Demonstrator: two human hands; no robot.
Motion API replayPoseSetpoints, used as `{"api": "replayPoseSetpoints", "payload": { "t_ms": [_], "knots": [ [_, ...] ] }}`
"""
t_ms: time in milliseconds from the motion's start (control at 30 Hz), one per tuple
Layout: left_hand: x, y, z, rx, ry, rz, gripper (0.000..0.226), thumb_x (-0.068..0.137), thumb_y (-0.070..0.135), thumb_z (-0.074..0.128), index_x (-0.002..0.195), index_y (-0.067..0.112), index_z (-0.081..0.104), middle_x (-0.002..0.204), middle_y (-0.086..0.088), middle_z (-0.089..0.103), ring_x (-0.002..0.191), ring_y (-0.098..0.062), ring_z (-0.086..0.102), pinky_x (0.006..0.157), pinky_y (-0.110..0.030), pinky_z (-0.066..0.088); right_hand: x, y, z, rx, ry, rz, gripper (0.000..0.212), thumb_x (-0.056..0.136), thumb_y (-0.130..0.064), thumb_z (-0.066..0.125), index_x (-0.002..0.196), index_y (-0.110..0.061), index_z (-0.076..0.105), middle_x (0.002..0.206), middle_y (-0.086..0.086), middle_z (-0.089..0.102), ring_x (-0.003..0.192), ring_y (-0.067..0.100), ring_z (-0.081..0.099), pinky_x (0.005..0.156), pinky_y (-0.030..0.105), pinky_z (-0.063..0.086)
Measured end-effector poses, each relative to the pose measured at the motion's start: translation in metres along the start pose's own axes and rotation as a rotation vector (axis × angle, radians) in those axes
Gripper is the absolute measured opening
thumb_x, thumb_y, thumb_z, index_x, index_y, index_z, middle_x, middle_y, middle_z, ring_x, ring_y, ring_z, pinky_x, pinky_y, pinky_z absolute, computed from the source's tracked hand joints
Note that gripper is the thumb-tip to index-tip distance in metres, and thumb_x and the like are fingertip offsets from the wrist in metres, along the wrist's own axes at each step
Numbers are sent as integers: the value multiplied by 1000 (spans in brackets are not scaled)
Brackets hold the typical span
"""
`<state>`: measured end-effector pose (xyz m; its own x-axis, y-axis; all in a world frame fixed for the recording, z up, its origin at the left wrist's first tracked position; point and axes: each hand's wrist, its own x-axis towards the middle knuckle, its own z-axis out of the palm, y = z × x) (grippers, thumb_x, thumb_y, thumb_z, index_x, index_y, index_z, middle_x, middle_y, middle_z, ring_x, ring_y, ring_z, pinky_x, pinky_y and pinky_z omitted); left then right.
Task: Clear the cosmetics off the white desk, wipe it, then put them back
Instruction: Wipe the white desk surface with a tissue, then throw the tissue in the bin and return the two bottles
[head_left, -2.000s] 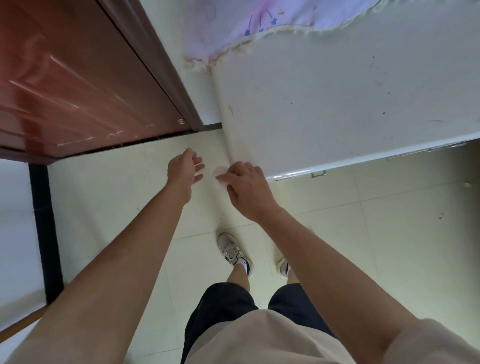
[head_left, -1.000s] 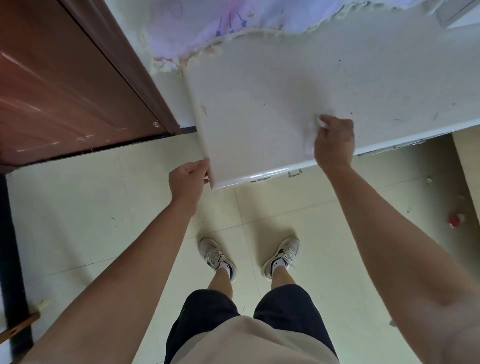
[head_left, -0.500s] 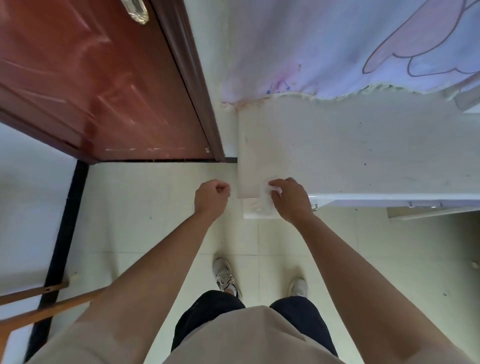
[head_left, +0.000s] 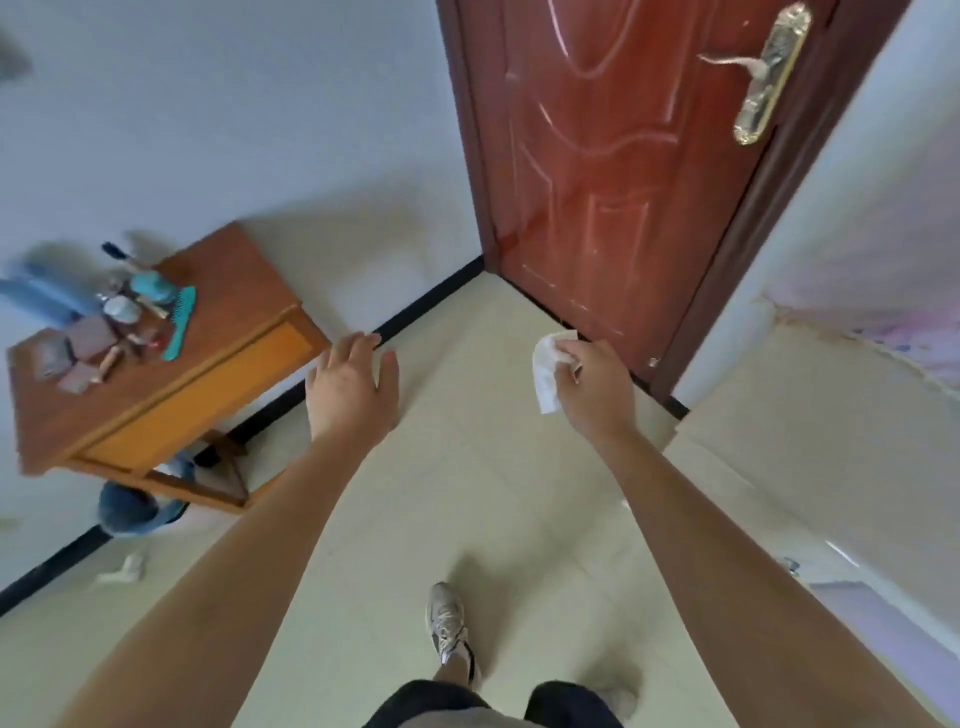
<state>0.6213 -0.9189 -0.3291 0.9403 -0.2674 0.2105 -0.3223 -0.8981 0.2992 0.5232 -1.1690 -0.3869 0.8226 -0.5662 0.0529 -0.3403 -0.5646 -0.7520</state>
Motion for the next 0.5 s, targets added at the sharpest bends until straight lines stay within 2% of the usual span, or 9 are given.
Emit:
{"api": "replayPoseSetpoints", "payload": {
  "t_ms": [200, 400, 500],
  "knots": [
    [-68, -157, -93, 101, 95, -273, 37, 99, 40, 39, 123, 19, 59, 122, -7, 62, 112, -31, 54, 95, -47, 41, -40, -150, 99, 40, -170, -258, 32, 93, -14, 52, 121, -21, 66, 113, 0, 60, 87, 10, 53, 66, 14, 36],
    [-161, -344, -166, 206, 170, -452, 39, 99, 38, 40, 125, 16, 58, 125, -6, 61, 115, -30, 55, 100, -48, 38, -130, -297, 244, 60, -325, -431, 29, 93, -17, 54, 118, -23, 66, 115, -2, 61, 100, 17, 60, 75, 23, 44],
    [-191, -431, -205, 246, 196, -507, 44, 96, 41, 37, 122, 15, 59, 122, -5, 62, 112, -30, 58, 98, -47, 39, -182, -369, 315, 70, -399, -512, 28, 95, -19, 54, 119, -24, 66, 116, -3, 61, 98, 12, 56, 72, 17, 42]
  ]
}}
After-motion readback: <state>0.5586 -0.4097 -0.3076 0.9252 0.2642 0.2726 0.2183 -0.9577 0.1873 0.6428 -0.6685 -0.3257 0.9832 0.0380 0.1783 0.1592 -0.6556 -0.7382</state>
